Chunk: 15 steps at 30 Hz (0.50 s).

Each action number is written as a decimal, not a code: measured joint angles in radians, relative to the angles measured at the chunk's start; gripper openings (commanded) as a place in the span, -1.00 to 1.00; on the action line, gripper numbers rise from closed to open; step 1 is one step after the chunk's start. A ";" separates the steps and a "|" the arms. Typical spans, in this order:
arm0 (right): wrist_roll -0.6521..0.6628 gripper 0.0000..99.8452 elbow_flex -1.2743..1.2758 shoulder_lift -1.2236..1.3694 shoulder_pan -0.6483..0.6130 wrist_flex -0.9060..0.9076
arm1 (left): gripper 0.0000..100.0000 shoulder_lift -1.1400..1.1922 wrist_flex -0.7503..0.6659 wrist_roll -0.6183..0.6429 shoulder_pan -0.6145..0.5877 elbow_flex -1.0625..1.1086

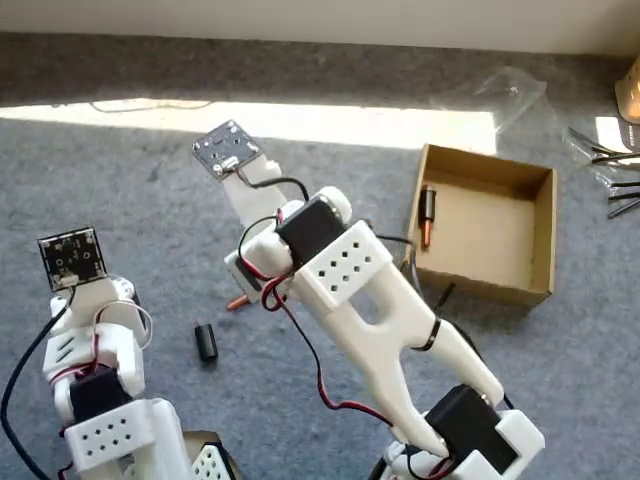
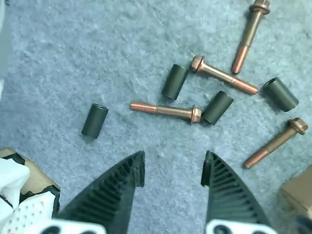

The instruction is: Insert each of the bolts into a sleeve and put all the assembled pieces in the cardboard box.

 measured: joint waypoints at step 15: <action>-0.292 -0.65 0.258 0.000 -0.063 -0.199 | -0.96 -0.235 0.080 0.000 -0.002 0.118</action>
